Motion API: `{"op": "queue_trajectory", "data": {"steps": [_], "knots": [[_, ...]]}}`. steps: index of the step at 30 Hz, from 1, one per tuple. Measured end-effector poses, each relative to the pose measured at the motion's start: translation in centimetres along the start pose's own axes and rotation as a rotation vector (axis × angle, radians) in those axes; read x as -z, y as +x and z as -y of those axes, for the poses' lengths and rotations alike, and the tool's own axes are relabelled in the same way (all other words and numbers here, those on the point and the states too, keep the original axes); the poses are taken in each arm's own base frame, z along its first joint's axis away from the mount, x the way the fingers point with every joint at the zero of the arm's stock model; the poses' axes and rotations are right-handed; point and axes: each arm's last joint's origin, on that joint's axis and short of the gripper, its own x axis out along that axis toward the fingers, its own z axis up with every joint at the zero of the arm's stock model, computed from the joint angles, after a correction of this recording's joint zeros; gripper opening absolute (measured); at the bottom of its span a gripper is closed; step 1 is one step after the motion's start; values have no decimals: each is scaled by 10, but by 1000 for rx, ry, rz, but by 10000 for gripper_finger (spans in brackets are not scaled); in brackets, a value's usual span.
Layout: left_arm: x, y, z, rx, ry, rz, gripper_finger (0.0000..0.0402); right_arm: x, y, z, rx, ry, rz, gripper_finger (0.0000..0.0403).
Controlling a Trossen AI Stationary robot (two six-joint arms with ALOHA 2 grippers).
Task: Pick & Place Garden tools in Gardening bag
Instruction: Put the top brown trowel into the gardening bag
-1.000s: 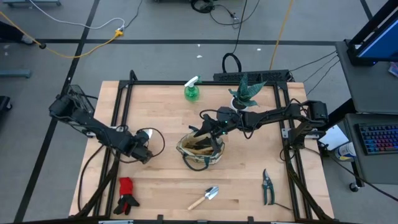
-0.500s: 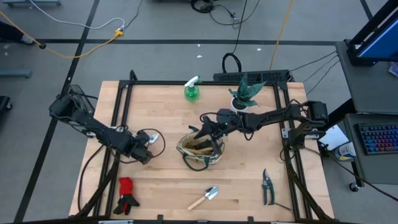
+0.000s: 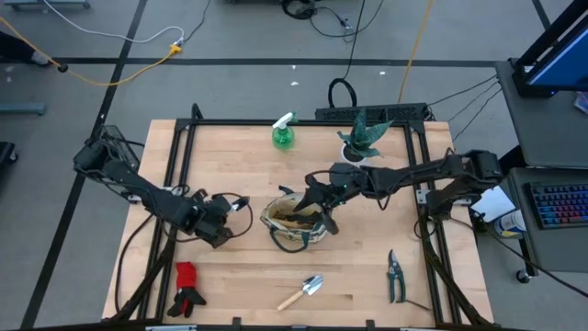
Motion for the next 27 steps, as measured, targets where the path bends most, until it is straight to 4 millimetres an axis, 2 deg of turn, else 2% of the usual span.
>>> {"op": "queue_trajectory", "data": {"steps": [10,19,27], "knots": [[-30,-33,15,31,192,168,66,8,-5,-21,-36,59,-135,171],[-57,-63,19,-28,355,322,66,15,-3,-33,-64,99,-209,171],[-88,-80,32,84,474,497,67,14,-2,-36,-69,119,-197,171]]}}
